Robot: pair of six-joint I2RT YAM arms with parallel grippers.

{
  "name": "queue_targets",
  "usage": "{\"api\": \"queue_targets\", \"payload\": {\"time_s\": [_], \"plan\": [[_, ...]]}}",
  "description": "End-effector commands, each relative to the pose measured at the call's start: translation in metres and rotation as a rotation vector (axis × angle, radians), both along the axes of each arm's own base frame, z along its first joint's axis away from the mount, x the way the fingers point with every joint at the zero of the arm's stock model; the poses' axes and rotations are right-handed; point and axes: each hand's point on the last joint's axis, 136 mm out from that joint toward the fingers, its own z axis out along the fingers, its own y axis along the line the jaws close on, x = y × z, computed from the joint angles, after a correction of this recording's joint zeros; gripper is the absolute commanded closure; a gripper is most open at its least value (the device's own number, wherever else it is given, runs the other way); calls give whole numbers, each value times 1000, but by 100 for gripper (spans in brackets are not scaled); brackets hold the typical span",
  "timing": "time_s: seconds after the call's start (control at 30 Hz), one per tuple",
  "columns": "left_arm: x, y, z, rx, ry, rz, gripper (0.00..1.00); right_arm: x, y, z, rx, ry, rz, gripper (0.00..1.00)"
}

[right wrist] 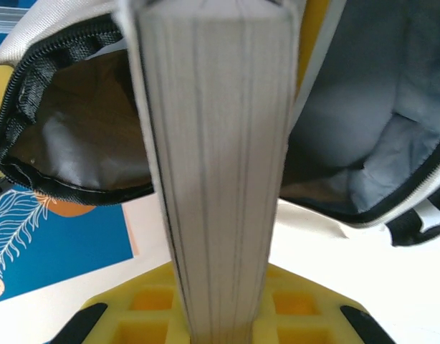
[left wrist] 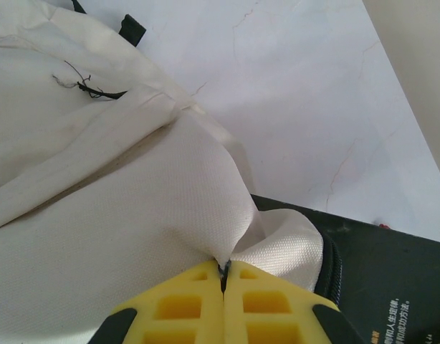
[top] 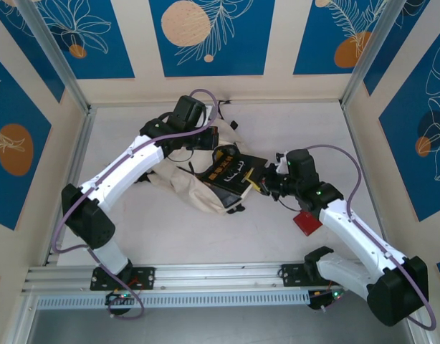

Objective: Pack the student bag

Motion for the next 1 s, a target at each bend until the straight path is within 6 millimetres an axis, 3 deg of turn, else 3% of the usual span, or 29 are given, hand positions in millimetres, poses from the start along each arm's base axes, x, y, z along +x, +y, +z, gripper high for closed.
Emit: {"api": "queue_targets", "payload": {"time_s": [0.0,0.27,0.4,0.53,0.63,0.77,0.97], "plan": [[5,-9,29,-72,-57,-17,100,20,13,38,111,-141,-18,93],[6,-10,28,-80,-49,-12,100,35,39,28,158,-159,-2,93],[5,-10,29,-87,-47,-11,100,41,44,-13,102,-62,-34,94],[4,-8,33,-85,-60,-9,100,32,35,-69,19,110,-112,94],[3,-7,36,-88,-65,-9,100,30,27,-90,-9,156,-160,93],[-1,-8,38,-101,-59,-21,100,43,28,-96,-39,151,-183,94],[-1,-5,38,-98,-57,-7,100,84,58,-85,-11,68,-212,94]]}}
